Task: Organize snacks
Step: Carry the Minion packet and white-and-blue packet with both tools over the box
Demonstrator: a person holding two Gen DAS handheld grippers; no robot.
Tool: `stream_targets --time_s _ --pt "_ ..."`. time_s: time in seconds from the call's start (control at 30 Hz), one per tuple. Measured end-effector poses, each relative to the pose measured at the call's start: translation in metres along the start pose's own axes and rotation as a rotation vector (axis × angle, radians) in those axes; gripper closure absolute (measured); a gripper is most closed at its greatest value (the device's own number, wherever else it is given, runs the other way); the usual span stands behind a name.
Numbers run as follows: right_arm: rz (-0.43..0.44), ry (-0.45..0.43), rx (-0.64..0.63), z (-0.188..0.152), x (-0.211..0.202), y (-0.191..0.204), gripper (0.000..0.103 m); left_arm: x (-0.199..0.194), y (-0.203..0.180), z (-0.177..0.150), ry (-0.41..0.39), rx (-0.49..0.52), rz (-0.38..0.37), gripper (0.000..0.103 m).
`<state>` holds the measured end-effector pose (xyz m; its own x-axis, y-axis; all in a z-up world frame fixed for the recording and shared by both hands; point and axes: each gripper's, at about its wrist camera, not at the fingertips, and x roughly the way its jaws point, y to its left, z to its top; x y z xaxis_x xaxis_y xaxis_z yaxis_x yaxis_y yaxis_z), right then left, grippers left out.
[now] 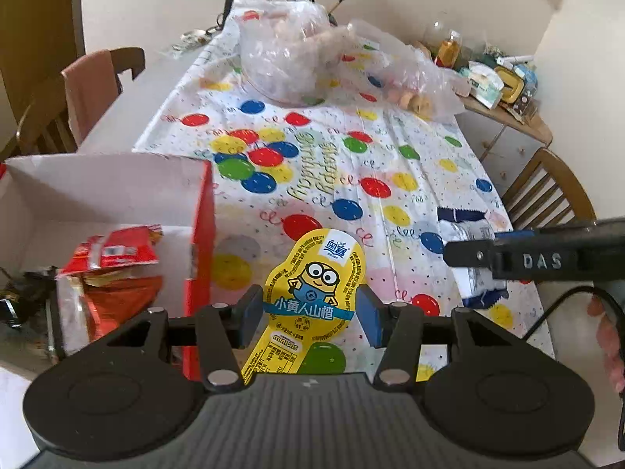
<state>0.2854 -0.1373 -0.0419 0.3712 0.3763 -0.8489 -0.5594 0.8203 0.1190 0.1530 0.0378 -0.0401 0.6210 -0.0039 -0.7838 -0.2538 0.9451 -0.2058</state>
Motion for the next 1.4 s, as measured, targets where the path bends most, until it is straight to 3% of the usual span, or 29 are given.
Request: stream_targets --time_s 0.3,0.7,1.07,1.4 --pt "0.019 -0.049 -0.031 -0.002 -0.036 0.045 0.057 -0.041 0.042 0.012 -0.051 -0.022 0.012 0.052" --pt "0.056 -0.078 -0.079 0.007 -0.042 0.131 0.057 -0.074 0.121 0.016 -0.088 -0.034 0.07 0.052" --pt "0.075 -0.068 -0.097 0.018 -0.012 0.203 0.057 -0.074 0.201 0.016 -0.069 -0.072 0.134 0.052" --pt "0.07 0.001 -0.121 0.031 0.042 0.251 0.057 -0.038 0.248 0.018 -0.003 -0.1 0.148 0.052"
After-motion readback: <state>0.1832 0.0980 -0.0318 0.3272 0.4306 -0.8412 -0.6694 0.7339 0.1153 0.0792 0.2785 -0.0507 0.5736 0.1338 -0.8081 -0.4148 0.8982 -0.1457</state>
